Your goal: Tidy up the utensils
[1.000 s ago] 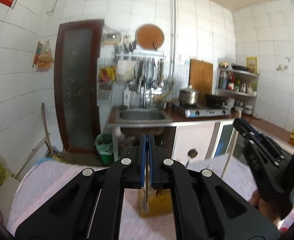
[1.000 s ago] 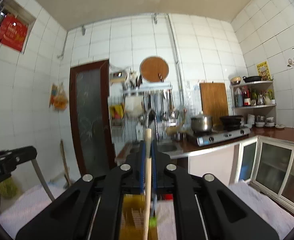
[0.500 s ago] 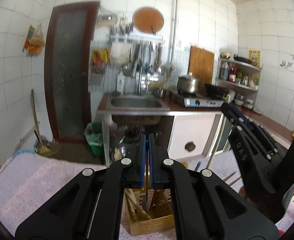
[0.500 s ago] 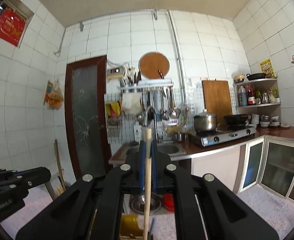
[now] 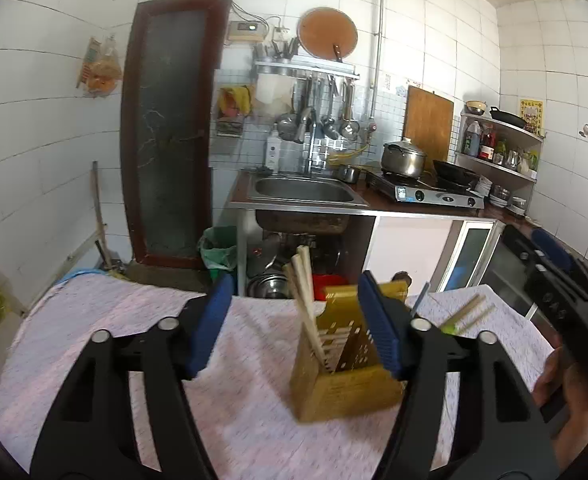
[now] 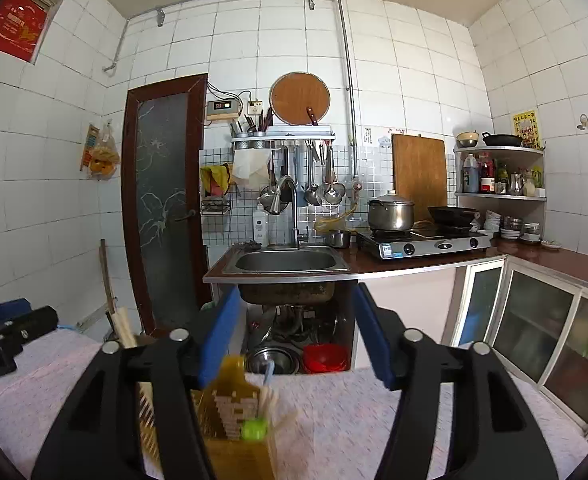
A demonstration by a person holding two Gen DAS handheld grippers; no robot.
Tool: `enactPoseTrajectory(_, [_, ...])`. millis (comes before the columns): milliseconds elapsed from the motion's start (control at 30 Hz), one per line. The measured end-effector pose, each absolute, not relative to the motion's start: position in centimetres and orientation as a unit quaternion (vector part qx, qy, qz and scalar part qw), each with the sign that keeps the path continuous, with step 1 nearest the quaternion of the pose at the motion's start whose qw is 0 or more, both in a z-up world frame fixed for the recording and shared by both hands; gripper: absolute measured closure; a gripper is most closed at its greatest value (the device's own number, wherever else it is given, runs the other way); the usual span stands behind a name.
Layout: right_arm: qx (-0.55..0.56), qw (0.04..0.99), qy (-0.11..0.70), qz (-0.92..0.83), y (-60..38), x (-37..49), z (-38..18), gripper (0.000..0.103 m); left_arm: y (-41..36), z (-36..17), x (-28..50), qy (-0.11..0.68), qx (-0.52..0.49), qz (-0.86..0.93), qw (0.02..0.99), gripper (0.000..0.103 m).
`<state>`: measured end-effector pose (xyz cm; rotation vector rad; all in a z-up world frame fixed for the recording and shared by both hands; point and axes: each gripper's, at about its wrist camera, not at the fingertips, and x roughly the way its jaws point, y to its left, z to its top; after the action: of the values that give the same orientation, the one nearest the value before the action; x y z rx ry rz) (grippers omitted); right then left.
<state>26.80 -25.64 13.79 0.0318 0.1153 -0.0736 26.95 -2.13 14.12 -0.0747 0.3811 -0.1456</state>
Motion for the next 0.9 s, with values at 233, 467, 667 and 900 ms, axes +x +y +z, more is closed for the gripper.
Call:
enactPoseTrajectory(233, [0.018, 0.997, 0.072, -0.027, -25.6, 18.4, 12.7, 0.010, 0.5, 13.3, 18.4, 0.154, -0.039, -0.050, 0.986, 0.005])
enactPoseTrajectory(467, [0.026, 0.994, 0.103, -0.029, -24.7, 12.4, 7.7, 0.004, 0.5, 8.7, 12.2, 0.162, -0.038, -0.062, 0.984, 0.005])
enactPoseTrajectory(667, [0.031, 0.989, 0.141, -0.025, -24.1, 10.1, 2.9, 0.004, -0.4, 4.6, 10.1, 0.161, -0.012, -0.058, 0.985, 0.005])
enactPoseTrajectory(900, [0.021, 0.990, 0.136, -0.026, -23.6, 9.0, 0.7, 0.004, -0.3, 1.7, 9.5, 0.160, -0.007, -0.043, 0.986, 0.005])
